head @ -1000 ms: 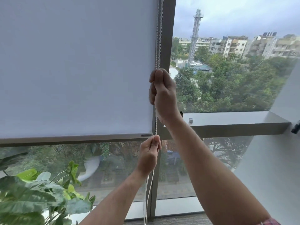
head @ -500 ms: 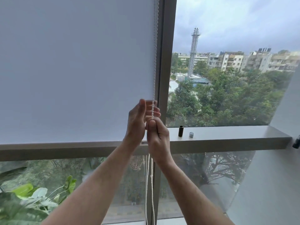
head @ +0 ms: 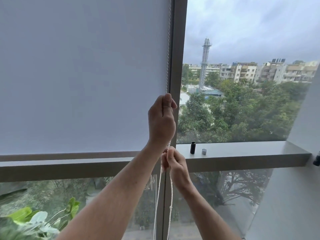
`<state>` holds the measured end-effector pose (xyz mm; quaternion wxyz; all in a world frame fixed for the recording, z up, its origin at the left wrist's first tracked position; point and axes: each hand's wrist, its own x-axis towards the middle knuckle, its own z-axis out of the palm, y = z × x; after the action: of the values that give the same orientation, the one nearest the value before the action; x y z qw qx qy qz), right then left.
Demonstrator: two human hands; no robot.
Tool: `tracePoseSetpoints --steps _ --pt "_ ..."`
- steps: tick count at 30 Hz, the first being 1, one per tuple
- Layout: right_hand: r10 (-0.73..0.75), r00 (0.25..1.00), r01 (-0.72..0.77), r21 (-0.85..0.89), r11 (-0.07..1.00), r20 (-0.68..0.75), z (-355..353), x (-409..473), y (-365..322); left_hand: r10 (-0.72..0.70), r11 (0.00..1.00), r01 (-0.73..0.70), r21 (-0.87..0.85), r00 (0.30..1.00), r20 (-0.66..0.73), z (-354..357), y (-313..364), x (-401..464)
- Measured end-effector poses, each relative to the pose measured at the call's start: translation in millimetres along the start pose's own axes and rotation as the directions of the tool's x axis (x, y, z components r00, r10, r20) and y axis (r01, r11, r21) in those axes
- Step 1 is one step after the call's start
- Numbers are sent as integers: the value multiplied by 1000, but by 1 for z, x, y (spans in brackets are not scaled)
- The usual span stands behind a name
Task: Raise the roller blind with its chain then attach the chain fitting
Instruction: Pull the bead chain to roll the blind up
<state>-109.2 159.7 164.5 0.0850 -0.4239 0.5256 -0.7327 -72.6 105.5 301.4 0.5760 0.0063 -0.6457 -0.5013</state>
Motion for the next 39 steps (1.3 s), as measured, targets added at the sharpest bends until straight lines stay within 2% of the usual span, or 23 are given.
tracePoseSetpoints --steps 5,10,15,21,23,25,29,31,36,39 --pt "-66 998 67 121 990 -14 -9 50 -59 -47 996 45 74 999 16 -3 -27 -36" --pt "-154 986 139 194 971 63 7 92 -132 -99 993 95 70 993 68 -14 -52 -68" --pt "-110 994 110 219 969 -15 32 117 -173 -88 995 84 53 992 86 -17 -50 -74" --pt "-341 934 355 192 915 -104 43 103 -172 -179 972 204 -117 965 193 -28 -46 -61" --pt "-373 922 387 203 899 -105 39 100 -172 -234 946 265 -185 957 171 -29 -39 -49" --pt "-396 911 410 171 896 -113 37 98 -168 -237 951 254 -174 965 113 -27 -29 -31" --pt "-395 909 402 32 915 -136 37 82 -142 -77 989 88 -116 992 100 -20 2 10" --pt "-372 921 375 1 927 -114 35 71 -122 -43 994 52 -100 995 92 -19 20 28" --pt "-277 954 266 -95 959 -119 27 41 -78 -6 990 45 -131 959 284 -8 54 57" --pt "-239 964 233 -65 970 -118 23 31 -67 -53 963 115 -243 967 249 4 59 55"
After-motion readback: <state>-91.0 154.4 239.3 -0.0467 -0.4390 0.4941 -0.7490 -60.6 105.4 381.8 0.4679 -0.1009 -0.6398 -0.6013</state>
